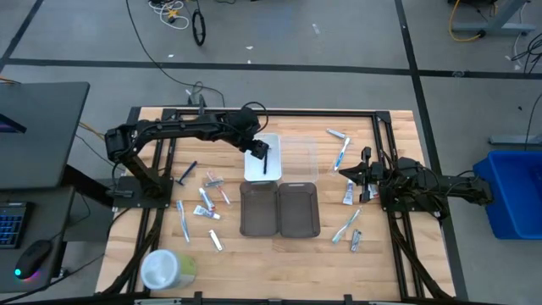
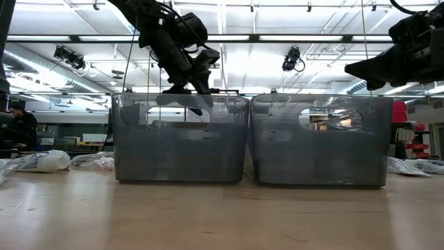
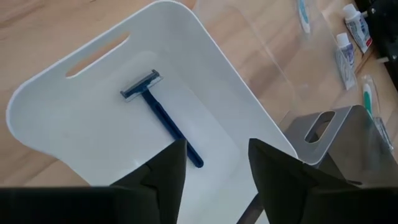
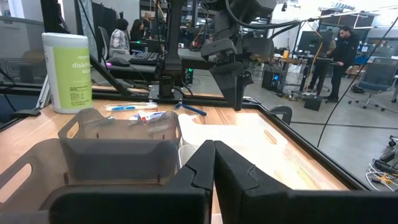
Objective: Pick & Place Travel size toiletries
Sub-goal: Put the blue razor into the white bin
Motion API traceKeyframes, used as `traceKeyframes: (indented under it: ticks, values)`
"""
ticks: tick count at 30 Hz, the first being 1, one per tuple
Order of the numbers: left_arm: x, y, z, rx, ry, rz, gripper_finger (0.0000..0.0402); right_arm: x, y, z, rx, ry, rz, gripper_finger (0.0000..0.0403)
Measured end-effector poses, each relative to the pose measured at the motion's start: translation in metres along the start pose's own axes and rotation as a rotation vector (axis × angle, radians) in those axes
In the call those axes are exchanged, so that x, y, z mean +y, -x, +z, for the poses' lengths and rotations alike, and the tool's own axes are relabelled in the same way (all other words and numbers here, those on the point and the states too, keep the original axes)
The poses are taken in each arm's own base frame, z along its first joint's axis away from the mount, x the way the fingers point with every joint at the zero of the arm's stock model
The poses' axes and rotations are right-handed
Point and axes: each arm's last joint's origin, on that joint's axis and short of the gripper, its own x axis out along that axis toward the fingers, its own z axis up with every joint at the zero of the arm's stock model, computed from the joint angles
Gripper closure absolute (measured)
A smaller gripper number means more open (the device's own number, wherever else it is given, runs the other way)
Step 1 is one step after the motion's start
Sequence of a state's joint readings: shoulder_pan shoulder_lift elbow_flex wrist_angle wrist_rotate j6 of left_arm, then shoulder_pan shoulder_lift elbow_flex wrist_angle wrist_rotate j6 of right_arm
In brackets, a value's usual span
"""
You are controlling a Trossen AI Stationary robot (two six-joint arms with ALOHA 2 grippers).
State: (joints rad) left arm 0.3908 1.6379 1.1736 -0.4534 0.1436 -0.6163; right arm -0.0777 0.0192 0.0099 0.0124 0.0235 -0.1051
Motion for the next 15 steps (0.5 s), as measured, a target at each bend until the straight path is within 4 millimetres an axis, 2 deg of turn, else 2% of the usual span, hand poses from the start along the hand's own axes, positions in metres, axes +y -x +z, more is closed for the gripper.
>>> traceKeyframes:
  ticks: [8,15]
  values:
    - [-0.0003,0.0004,0.0,0.003,-0.014,-0.007,0.0236,0.0,0.0,-0.0001,0.0,0.0,0.0,0.0389]
    - [-0.0005,0.0005,0.0,0.002,-0.015,-0.008,0.0288,0.0,0.0,-0.0001,0.0,0.0,0.0,0.039]
